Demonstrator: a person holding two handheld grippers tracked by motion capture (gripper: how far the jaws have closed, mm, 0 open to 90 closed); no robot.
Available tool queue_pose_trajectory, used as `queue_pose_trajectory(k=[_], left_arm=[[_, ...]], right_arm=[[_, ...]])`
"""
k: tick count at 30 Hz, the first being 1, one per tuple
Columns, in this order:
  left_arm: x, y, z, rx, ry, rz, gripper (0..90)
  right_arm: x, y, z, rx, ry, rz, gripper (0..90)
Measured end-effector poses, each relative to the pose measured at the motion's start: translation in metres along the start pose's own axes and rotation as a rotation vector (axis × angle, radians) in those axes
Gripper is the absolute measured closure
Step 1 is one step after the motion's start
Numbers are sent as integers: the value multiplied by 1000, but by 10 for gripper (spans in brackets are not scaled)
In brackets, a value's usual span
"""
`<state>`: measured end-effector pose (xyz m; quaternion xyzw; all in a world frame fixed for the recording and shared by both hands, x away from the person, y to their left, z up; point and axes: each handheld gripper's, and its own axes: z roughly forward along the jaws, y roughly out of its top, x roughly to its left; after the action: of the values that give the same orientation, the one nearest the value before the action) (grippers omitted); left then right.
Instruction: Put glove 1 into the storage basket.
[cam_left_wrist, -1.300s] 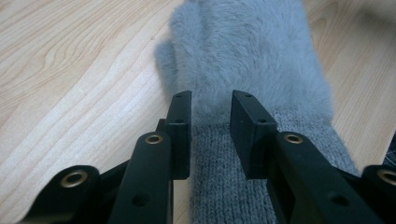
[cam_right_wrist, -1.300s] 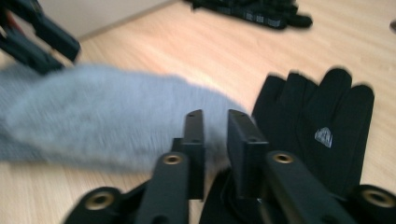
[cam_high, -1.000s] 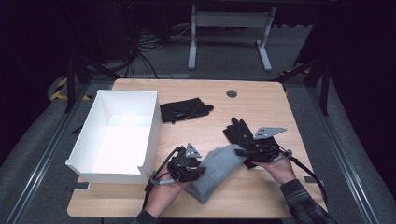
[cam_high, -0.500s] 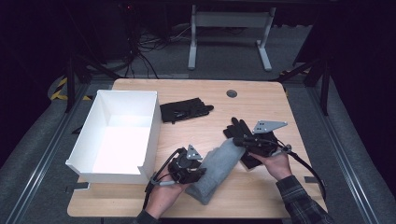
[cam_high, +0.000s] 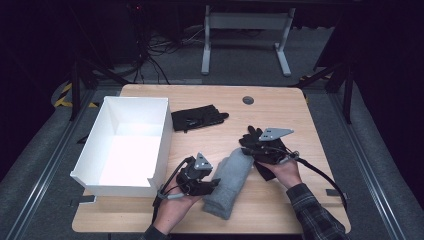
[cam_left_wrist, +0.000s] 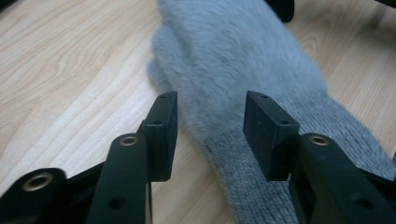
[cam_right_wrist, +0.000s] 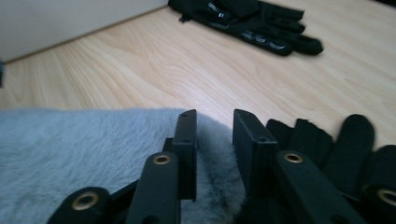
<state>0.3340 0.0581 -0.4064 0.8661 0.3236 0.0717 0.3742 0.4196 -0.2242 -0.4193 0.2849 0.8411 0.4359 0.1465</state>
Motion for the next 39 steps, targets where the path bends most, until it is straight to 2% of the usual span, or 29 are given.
queue_pose_trajectory(k=[4, 9, 12, 15, 18, 20, 23, 26, 29, 33, 34, 35, 36, 37, 39], left_arm=[[5, 4, 3, -22, -4, -13, 445], [11, 12, 14, -30, -30, -16, 286], [13, 20, 24, -28, -55, -31, 206], [11, 25, 32, -28, -69, -24, 158], [10, 28, 43, -3, -72, -17, 134], [9, 28, 49, 10, -70, -22, 105], [9, 27, 59, 44, -69, -21, 67], [11, 24, 70, 86, -95, -26, 27], [11, 22, 78, 103, -117, -40, 20], [14, 20, 84, 126, -156, -62, 29], [15, 19, 86, 128, -185, -61, 47], [15, 19, 86, 129, -193, -62, 97], [15, 19, 86, 129, -193, -62, 119], [14, 19, 86, 132, -210, -52, 169], [14, 20, 85, 135, -216, -50, 232]], right_arm=[[0, -2, -20, -19, -9, 16, 655], [9, -15, -38, 5, 15, 33, 635], [18, -24, -41, 43, 32, 27, 579], [29, -31, -40, 88, 18, -9, 490], [35, -40, -41, 113, -1, -34, 419], [33, -47, -43, 106, 16, -3, 374], [29, -57, -51, 114, 8, 21, 349], [25, -65, -59, 111, -15, 34, 323], [21, -69, -65, 111, -38, 38, 309], [8, -82, -77, 98, -99, 55, 255], [6, -84, -78, 106, -115, 57, 240], [2, -87, -80, 105, -137, 60, 231], [2, -87, -80, 105, -137, 60, 231], [-6, -91, -80, 107, -146, 86, 214], [-12, -94, -79, 112, -165, 96, 207]])
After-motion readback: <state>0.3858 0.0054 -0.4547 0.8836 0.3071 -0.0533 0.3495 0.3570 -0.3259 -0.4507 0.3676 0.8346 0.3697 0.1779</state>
